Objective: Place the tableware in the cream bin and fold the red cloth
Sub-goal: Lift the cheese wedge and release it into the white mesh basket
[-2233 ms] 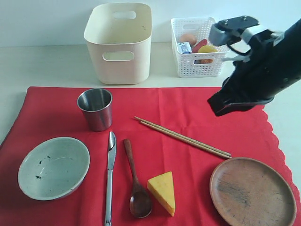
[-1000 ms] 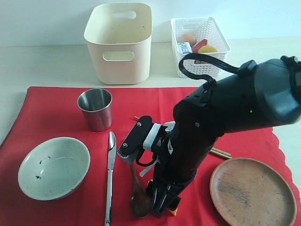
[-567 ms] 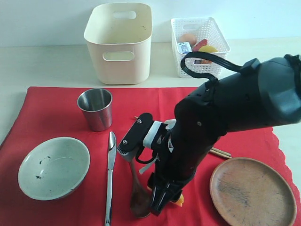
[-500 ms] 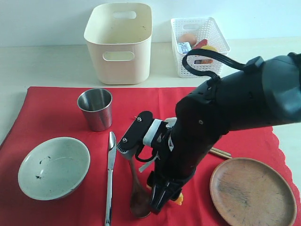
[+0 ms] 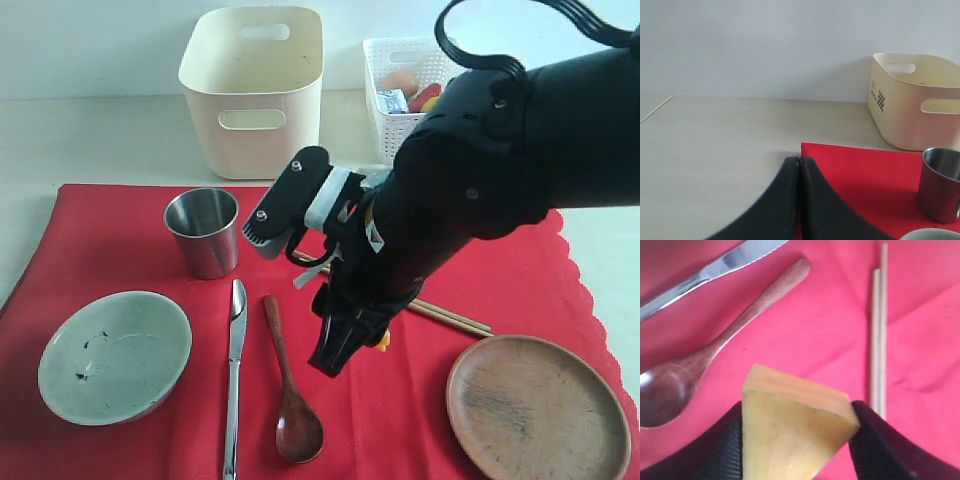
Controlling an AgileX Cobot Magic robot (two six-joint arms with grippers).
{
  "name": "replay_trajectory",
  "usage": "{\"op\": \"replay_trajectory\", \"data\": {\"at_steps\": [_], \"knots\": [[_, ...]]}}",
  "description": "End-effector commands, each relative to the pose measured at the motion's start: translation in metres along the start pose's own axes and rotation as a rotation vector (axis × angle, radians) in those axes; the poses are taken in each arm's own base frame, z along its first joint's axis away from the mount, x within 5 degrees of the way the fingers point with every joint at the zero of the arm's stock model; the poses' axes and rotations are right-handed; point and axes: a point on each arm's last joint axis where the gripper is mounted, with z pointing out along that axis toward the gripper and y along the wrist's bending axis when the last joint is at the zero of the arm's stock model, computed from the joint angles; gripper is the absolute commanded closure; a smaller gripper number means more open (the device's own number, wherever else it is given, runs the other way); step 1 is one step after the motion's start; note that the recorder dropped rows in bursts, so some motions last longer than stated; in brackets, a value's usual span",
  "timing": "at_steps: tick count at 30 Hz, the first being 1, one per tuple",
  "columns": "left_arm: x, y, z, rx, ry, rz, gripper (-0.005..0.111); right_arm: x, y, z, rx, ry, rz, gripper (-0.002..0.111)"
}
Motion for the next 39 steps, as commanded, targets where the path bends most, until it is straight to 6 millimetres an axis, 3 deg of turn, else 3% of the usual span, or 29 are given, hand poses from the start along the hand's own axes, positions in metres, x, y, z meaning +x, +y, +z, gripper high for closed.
{"op": "replay_trajectory", "data": {"at_steps": [1,11,21,30,39], "knots": [[0.0,0.0,0.0,0.006,-0.003,0.001,0.104,-0.009,-0.009,-0.011,0.078,-0.02,-0.056,0.108],[0.0,0.0,0.0,0.006,-0.003,0.001,0.104,-0.02,-0.04,-0.022,0.29,-0.065,-0.071,0.108],[0.0,0.0,0.0,0.006,-0.003,0.001,0.104,-0.011,-0.099,-0.031,0.375,-0.071,0.07,0.108],[0.0,0.0,0.0,0.006,-0.003,0.001,0.104,-0.003,-0.155,-0.045,0.451,-0.184,0.204,0.108],[0.0,0.0,0.0,0.006,-0.003,0.001,0.104,-0.001,-0.199,-0.041,0.496,-0.268,0.319,0.108]]}}
